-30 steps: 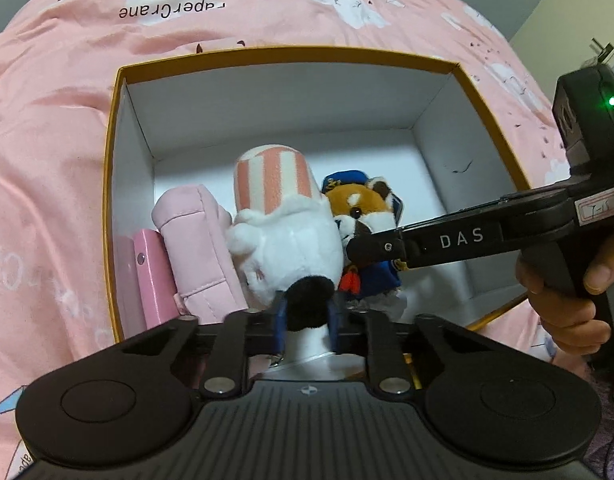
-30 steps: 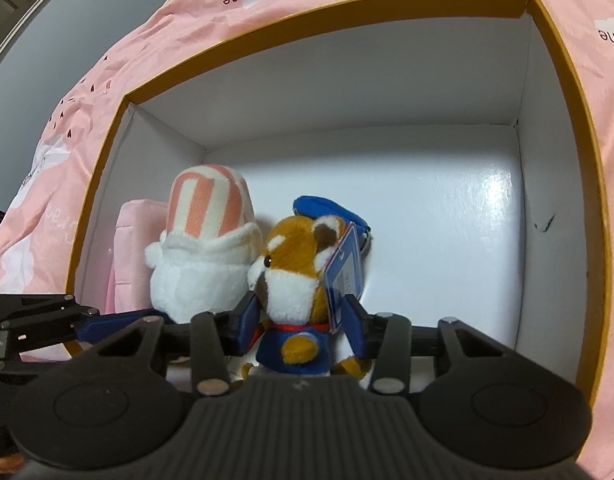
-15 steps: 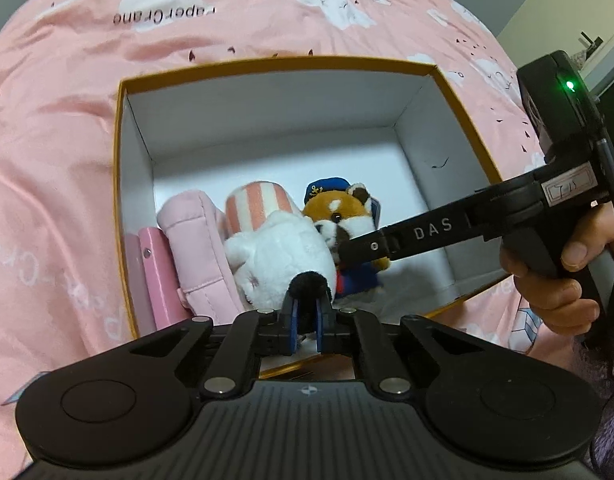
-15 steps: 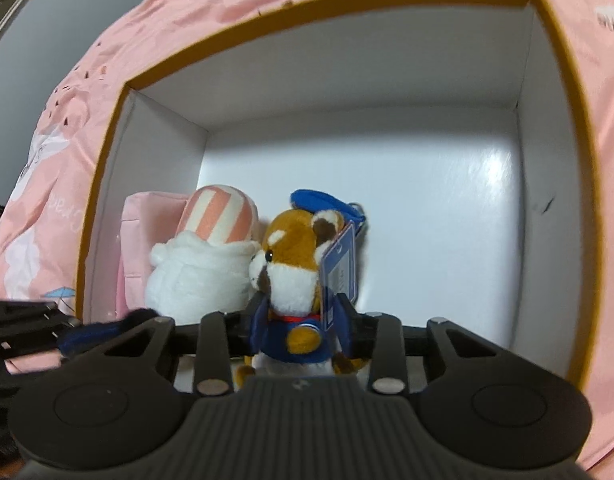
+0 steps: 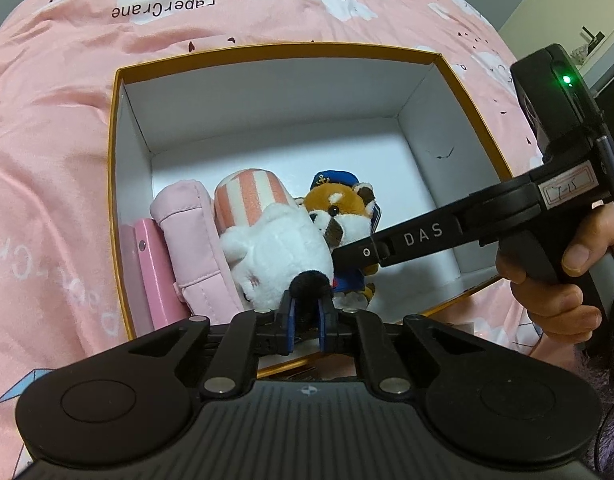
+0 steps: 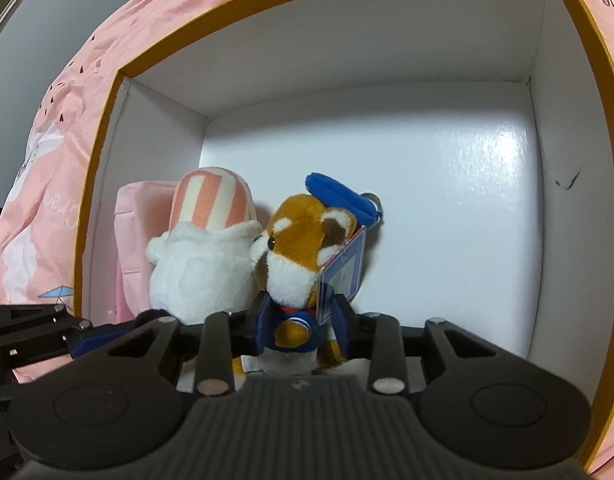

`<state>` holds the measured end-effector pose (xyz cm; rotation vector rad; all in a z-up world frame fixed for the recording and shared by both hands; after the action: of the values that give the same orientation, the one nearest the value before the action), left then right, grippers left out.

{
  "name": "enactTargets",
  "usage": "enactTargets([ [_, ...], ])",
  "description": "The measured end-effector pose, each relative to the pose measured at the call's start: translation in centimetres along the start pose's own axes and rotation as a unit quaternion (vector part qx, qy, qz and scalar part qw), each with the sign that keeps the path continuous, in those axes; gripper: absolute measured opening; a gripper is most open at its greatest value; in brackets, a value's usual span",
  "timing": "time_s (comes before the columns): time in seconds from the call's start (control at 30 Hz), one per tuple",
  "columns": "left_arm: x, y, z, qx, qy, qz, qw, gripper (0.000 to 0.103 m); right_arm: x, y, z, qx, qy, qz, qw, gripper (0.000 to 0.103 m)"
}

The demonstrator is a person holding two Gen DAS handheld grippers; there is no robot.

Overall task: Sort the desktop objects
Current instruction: 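Lower and release raccoon plush with right tool while left tool releases white plush, then lift both tools out of the box back toward the pile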

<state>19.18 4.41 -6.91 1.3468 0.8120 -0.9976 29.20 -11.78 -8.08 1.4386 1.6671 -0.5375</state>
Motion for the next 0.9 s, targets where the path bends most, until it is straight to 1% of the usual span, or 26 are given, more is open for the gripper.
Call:
enactTargets([
  [0.07,-0.1,0.1,-0.2,0.0,0.0,0.001,1.0,0.012,-0.2,-0.1,-0.2,-0.008,-0.005,0.004,1.0,0.039],
  [0.13,-0.2,0.0,-0.2,0.003,0.002,0.001,1.0,0.012,-0.5,-0.2,-0.4,-0.016,-0.007,0.009,1.0,0.043],
  [0.3,0.1,-0.2,-0.3,0.009,0.012,0.001,0.9999,0.017,-1.1,-0.4,-0.5,-0.022,-0.004,0.017,1.0,0.047],
  [0.47,-0.9,-0.4,-0.3,0.014,0.021,0.017,0.9995,0.021,-1.8,-0.6,-0.9,-0.036,-0.013,0.031,0.999,0.048],
  [0.57,-2.0,-0.6,-0.3,0.012,0.022,0.031,0.9992,0.022,-2.8,-0.8,-1.6,-0.05,-0.009,0.044,0.998,0.048],
  [0.73,-5.0,-1.5,-0.1,-0.001,0.019,0.07,0.9974,0.022,-5.2,-2.2,-3.6,-0.093,-0.012,0.089,0.992,0.048],
  [0.9,-7.6,-3.6,-0.2,-0.013,0.03,0.098,0.9946,0.023,-8.5,-5.9,-6.6,-0.154,0.008,0.153,0.976,0.049],
])
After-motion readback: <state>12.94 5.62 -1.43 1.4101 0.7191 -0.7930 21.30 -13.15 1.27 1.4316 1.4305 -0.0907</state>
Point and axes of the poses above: each gripper's, at about its wrist camera, not at the fingertips, and x roughly the way its jaws point, z to its right, y to its top, the point moved 3 cm from there along x, roughly the way its jaws point, and after that the axes turned 12 degrees about y, right-handed, at the moved point
